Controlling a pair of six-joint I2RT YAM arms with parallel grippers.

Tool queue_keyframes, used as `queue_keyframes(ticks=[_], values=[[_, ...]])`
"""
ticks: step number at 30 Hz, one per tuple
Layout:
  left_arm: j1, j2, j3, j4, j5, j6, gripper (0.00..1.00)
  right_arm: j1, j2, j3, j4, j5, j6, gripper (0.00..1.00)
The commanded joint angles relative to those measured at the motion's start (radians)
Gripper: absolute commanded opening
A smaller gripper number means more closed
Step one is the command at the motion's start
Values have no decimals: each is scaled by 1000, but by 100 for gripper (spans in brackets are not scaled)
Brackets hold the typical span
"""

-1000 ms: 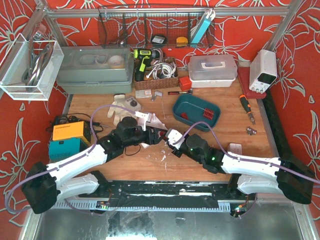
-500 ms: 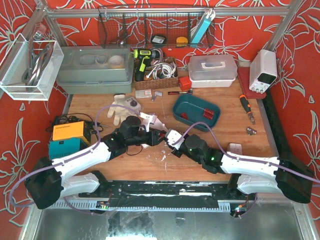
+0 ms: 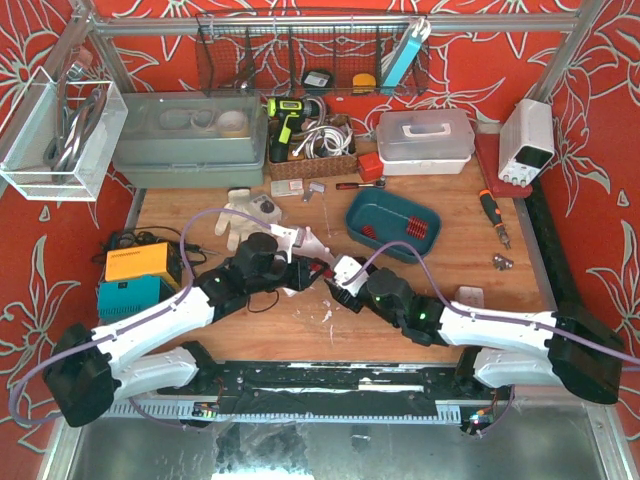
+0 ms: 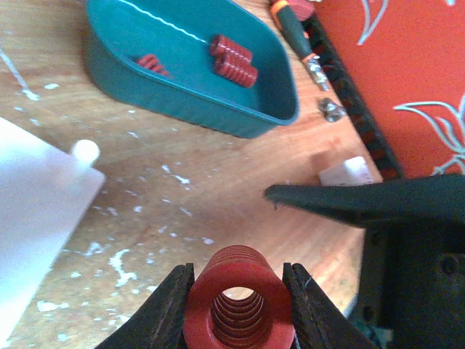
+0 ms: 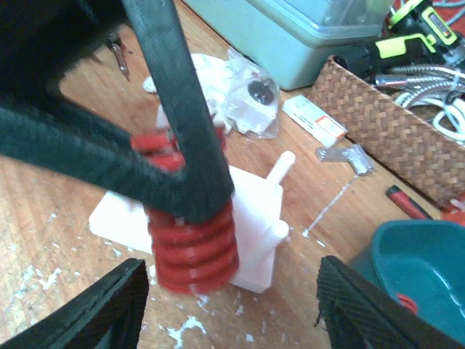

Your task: Install the large spring

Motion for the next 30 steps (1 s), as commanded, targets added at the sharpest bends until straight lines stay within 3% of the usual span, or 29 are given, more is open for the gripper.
queue_keyframes(ticks=[1, 6, 13, 21, 30], values=[[2, -43, 62, -101, -182, 53, 12, 2, -41, 49, -65, 119, 91, 73], [4, -50, 82, -200, -436, 51, 11, -3, -99, 110, -207, 272, 161, 97], [64, -40, 113, -287, -659, 51, 9, -19, -122, 44, -196, 394, 182, 99], [169, -10, 106, -307, -666, 57, 9, -28, -99, 35, -183, 387, 198, 99], [176, 82, 110, -307, -616, 87, 12, -30, -99, 30, -179, 360, 202, 99]])
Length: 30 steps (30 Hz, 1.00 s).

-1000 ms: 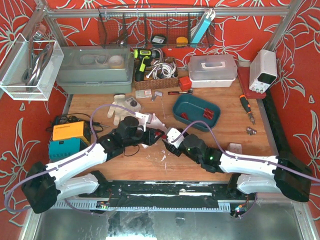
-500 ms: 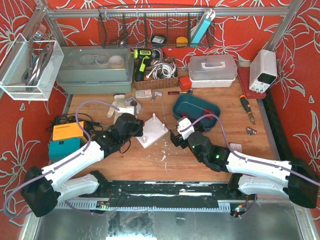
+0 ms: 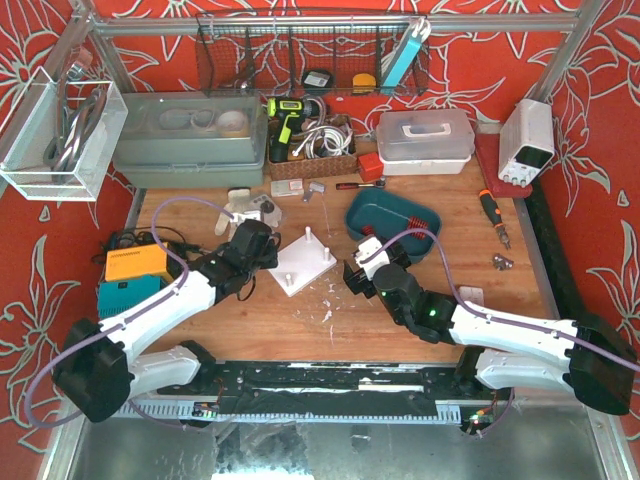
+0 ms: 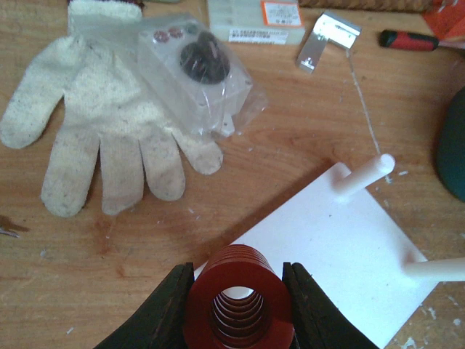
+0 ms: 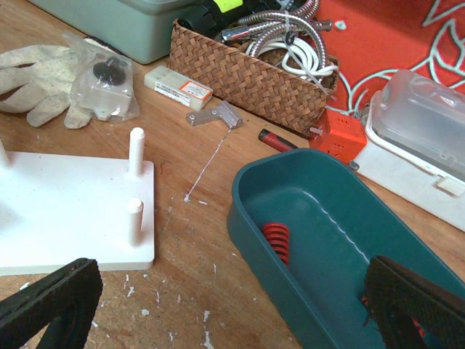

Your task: Install the large spring

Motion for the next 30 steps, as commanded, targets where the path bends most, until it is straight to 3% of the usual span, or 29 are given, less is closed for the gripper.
queue_keyframes(ticks=[1, 20, 30], values=[[5, 27, 22, 0, -3, 20, 12, -5, -3, -12, 12, 2, 18, 99], [7, 112, 17, 51, -10, 48, 19, -4, 7, -13, 21, -32, 2, 99], [8, 205, 26, 77, -12, 46, 32, -5, 27, -9, 23, -31, -4, 99]])
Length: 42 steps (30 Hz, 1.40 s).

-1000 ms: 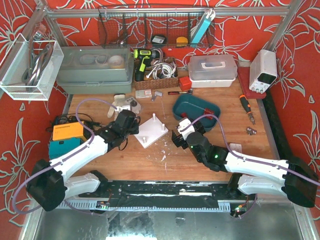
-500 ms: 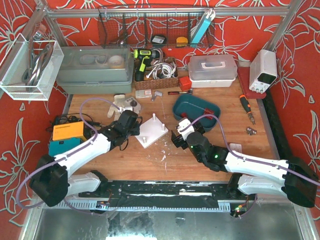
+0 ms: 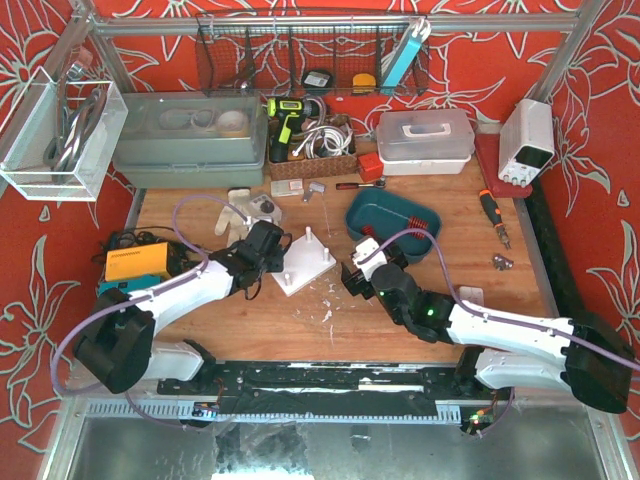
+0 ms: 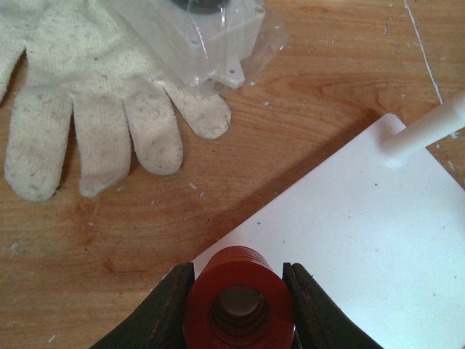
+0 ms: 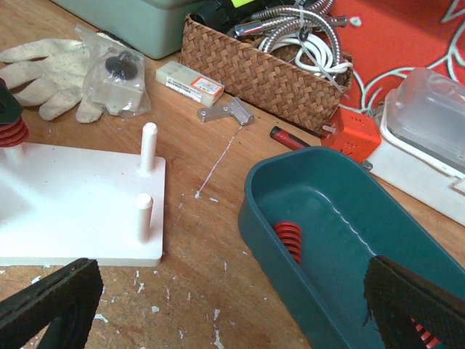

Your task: Install the large spring

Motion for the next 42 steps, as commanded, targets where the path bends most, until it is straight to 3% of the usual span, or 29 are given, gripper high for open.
queue_keyframes(ticks=[1, 9, 19, 22, 30, 34, 39, 42], values=[[7, 30, 26, 35, -22, 5, 33, 0, 11, -8, 16, -1, -5, 99], [6, 37, 36, 32, 0, 0, 60, -1, 29, -1, 16, 13, -9, 99], [6, -115, 51, 95, 113, 48, 78, -88, 12, 59, -105, 56, 86, 98], [4, -196, 0, 195, 207, 72, 98, -161, 1, 126, -250, 70, 142, 98], [-28, -291, -193, 478, 391, 127, 100, -381, 87, 335, -541, -61, 99, 95], [-53, -290, -227, 510, 478, 131, 100, -462, 177, 440, -616, -75, 23, 91], [-105, -290, -297, 580, 496, 180, 100, -589, 280, 528, -669, -256, -43, 75], [-108, -330, -305, 586, 498, 184, 100, -635, 341, 554, -694, -261, -94, 67]])
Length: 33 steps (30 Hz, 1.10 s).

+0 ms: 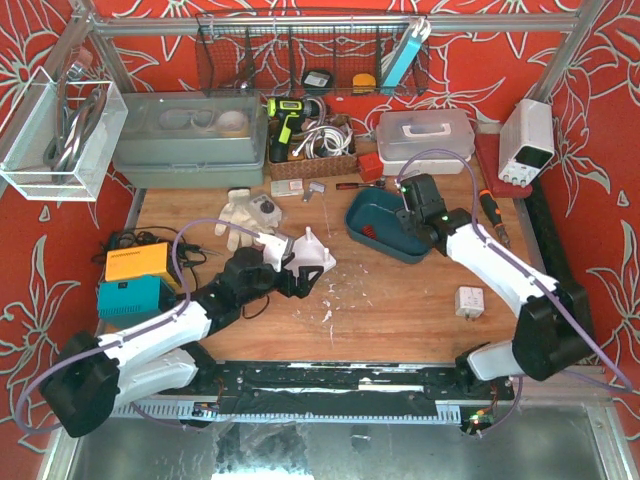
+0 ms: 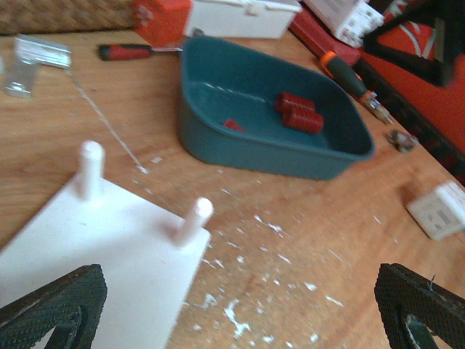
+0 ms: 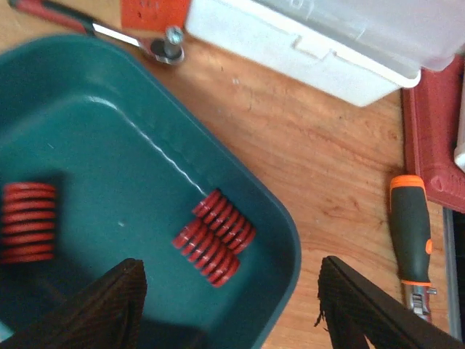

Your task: Install the large spring

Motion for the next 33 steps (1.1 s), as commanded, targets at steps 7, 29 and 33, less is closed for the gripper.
queue_keyframes(ticks=[7, 29, 33], values=[[-12, -108, -45, 97, 21, 39, 100, -147, 199, 139, -191, -132, -127, 53], [-12, -185, -68, 79, -77, 48, 100, -180, 407, 226, -275, -223, -158, 41], [-12, -190, -67, 75, -86, 48, 100, -185, 433, 240, -281, -224, -154, 41]])
